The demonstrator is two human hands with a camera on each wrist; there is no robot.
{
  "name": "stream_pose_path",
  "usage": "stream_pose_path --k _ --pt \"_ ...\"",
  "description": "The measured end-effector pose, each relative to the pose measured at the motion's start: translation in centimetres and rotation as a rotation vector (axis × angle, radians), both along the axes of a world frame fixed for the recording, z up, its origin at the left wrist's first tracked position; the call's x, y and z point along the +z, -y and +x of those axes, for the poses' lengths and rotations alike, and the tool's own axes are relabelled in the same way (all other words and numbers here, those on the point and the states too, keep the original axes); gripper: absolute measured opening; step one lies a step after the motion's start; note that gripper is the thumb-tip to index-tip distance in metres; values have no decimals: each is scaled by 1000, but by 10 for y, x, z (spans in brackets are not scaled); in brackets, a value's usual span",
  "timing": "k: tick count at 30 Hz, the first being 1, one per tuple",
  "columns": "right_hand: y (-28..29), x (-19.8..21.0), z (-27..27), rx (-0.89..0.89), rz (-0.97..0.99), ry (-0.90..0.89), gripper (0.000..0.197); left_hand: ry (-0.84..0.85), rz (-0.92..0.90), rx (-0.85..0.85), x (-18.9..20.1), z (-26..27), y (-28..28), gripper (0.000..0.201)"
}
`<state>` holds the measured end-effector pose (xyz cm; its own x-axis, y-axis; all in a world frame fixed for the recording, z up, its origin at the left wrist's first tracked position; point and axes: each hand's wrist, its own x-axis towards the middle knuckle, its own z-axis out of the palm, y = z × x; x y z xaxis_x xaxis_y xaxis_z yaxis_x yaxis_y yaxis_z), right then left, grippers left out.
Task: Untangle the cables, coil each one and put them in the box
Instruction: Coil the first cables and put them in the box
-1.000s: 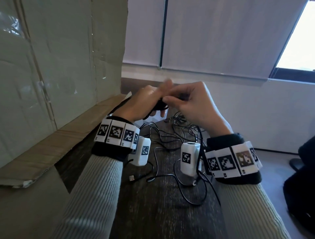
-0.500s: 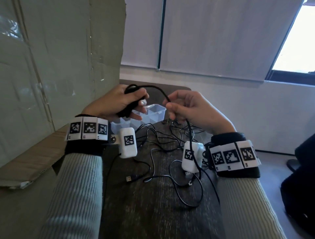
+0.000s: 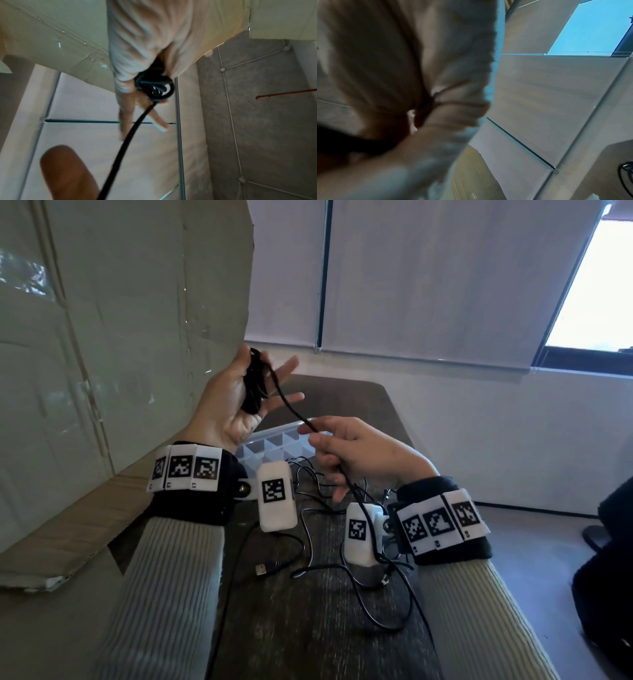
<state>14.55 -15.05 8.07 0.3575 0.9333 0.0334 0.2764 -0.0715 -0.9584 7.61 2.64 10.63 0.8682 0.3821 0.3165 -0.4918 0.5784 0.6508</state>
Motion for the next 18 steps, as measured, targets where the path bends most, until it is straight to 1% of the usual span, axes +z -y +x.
stream_pose_path --k 2,4,5,6,7,9,10,12,13,15,16,18 --pt "3 3 -2 59 -29 8 33 6 -102 53 0 -1 -4 29" --pt "8 8 -6 100 -43 83 37 -34 -89 144 -1 -1 -9 27" --pt "9 11 -8 82 -41 142 37 -62 -50 168 -1 -1 -11 26" --pt "8 12 -9 27 -27 232 36 -97 2 172 -2 -1 -11 26" --pt "7 13 -8 -70 4 359 36 -135 62 159 -2 -2 -9 26" --pt "1 13 -2 -303 142 620 35 -200 175 100 -1 -3 -3 25" --pt "-1 12 2 -404 237 682 32 -220 221 64 0 -3 1 24" --pt "-4 9 11 -555 388 710 24 -223 261 -20 3 -4 8 24" --pt "-3 7 15 -620 410 756 21 -211 257 -74 6 -5 11 25" --pt "-1 1 23 -726 403 857 21 -170 237 -163 12 -9 17 26" --pt "1 -1 27 -765 391 872 21 -150 234 -181 15 -11 19 25" --pt "6 -4 36 -821 332 828 21 -107 240 -133 20 -15 23 23"
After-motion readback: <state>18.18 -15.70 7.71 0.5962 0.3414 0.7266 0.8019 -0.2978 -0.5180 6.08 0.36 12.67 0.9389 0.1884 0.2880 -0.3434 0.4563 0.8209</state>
